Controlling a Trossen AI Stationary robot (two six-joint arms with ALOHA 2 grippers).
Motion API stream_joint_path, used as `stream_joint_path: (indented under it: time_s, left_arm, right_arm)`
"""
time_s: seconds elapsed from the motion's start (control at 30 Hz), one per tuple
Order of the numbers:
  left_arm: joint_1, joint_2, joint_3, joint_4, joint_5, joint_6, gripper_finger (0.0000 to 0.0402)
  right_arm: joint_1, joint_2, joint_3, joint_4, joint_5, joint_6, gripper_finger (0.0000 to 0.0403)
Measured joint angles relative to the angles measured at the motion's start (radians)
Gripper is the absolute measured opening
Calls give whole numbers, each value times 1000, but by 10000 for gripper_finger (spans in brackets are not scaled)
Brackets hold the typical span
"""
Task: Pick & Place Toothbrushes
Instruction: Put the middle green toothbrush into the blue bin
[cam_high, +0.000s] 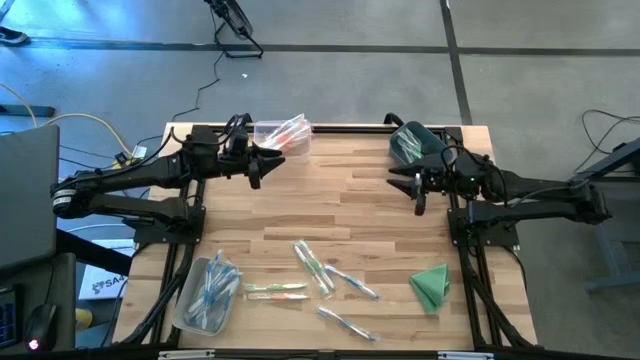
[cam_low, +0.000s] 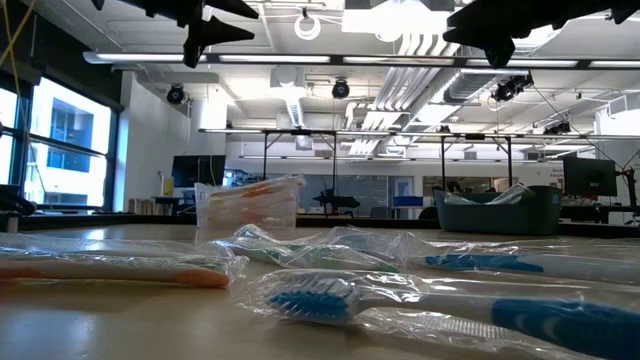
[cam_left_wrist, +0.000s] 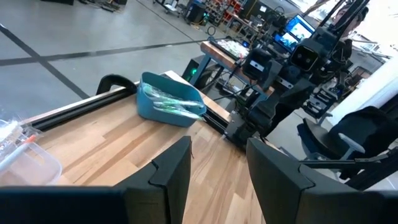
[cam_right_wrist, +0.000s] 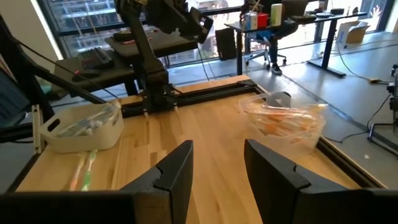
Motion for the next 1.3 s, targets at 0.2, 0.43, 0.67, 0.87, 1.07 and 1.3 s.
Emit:
stream_joint_path:
  time_s: [0.2,0.43,0.67,0.87,1.07,1.3]
  left_arm:
    - [-59,18,2,5,41,30,152]
    - [-196,42,2,-9,-66,56,152]
    - [-320,70,15,-49,-168,26,152]
    - [-379,115,79,-153,-233,-1,152]
    - [-380,146,111,-238,-233,-11,152]
    - [-380,193,118,-236,-223,-11,152]
  right_arm:
    - [0,6,0,1,-1,0,136]
    - [0,5,0,1,0,1,136]
    - [0,5,0,1,3,1,136]
    - [0,5,0,14,3,0,136]
    - [0,5,0,29,3,-5,136]
    - [0,5,0,24,3,-7,136]
